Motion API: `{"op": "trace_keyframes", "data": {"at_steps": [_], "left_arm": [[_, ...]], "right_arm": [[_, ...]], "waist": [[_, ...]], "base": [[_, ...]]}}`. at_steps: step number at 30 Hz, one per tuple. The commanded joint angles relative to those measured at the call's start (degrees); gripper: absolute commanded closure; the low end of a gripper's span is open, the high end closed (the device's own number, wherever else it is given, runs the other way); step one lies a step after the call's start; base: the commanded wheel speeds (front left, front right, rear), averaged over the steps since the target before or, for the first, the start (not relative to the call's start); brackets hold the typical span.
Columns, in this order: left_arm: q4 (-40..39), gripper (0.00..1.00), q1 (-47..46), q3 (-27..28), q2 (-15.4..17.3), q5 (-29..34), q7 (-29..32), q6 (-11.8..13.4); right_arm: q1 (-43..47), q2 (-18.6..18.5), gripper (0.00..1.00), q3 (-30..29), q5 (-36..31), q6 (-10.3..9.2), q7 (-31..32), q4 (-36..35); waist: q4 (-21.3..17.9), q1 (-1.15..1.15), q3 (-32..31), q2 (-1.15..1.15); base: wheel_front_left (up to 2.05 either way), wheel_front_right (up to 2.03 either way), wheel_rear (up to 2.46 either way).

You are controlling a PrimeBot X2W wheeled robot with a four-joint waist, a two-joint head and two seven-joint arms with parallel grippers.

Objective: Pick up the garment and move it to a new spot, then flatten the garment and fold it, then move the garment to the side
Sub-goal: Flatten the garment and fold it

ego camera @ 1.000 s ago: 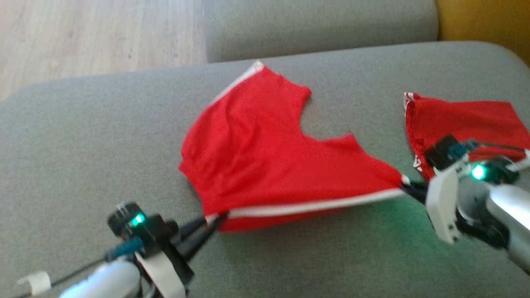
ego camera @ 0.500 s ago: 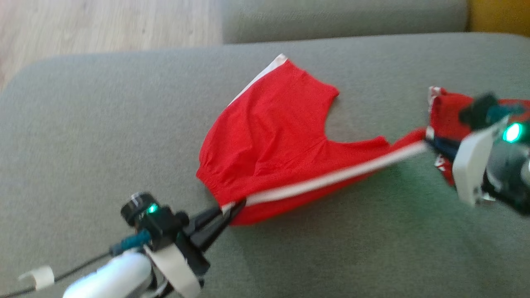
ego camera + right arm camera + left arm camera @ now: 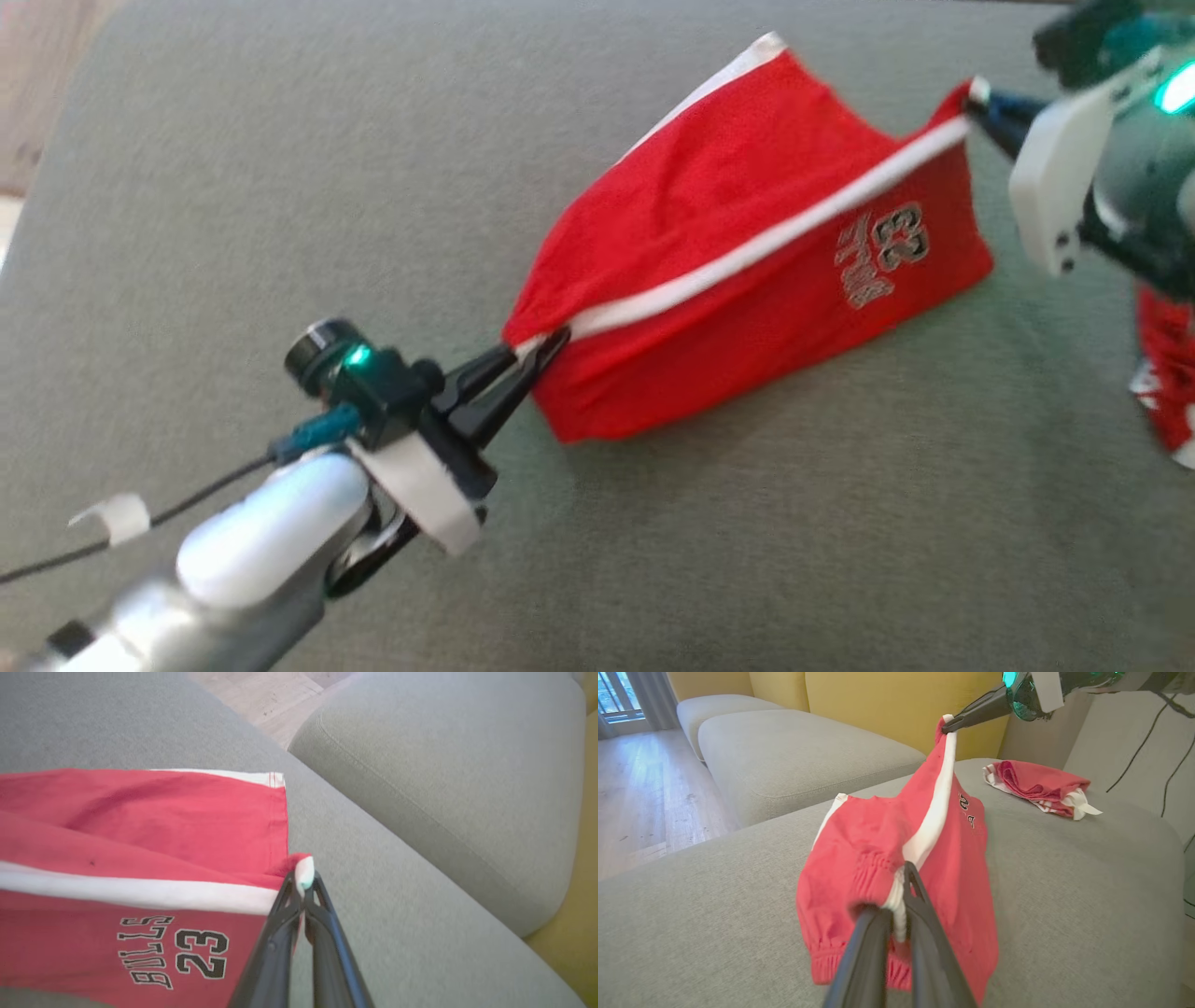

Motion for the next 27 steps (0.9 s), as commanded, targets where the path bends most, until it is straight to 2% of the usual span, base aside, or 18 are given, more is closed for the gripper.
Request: {"op": "trace_keyframes", "data": {"at_steps": [1, 8, 15, 23, 27], "left_arm": [[-0.3, 1.00, -3.4, 3.0, 0.8, 0.0, -0.9, -0.2], [6.3, 1.00, -7.5, 3.1, -4.7, 0.1, -1.7, -0.7], [11.4, 1.00, -11.5, 2.9, -8.5, 0.2, -2.1, -1.0], [13.1, 1.00, -14.2, 2.5, -11.1, 0.1, -2.2, -1.0], [13.8, 1.00, -14.6, 2.6, -11.4, -0.1, -2.2, -1.0]], "right_arm": [[-2.0, -0.2, 1.00, -0.1, -0.8, 0.39, -0.1, -0.4], [-8.0, 0.1, 1.00, 2.9, -0.5, 0.39, -1.0, 4.0], [-14.6, 0.8, 1.00, 6.7, -0.3, 0.39, -1.3, 7.7], [-20.3, 1.6, 1.00, 10.8, 0.4, 0.39, -2.7, 12.1], [-22.7, 2.1, 1.00, 12.8, 1.1, 0.39, -4.6, 14.2]], "waist": [[2.6, -0.02, 2.5, 0.00], [6.7, -0.02, 5.9, 0.00], [8.9, -0.02, 9.2, 0.00], [10.8, -0.02, 11.9, 0.00], [11.6, -0.02, 13.0, 0.00]], "base": [[0.00, 0.00, 0.00], [0.00, 0.00, 0.00], [0.00, 0.00, 0.00], [0.00, 0.00, 0.00], [0.00, 0.00, 0.00]]}}
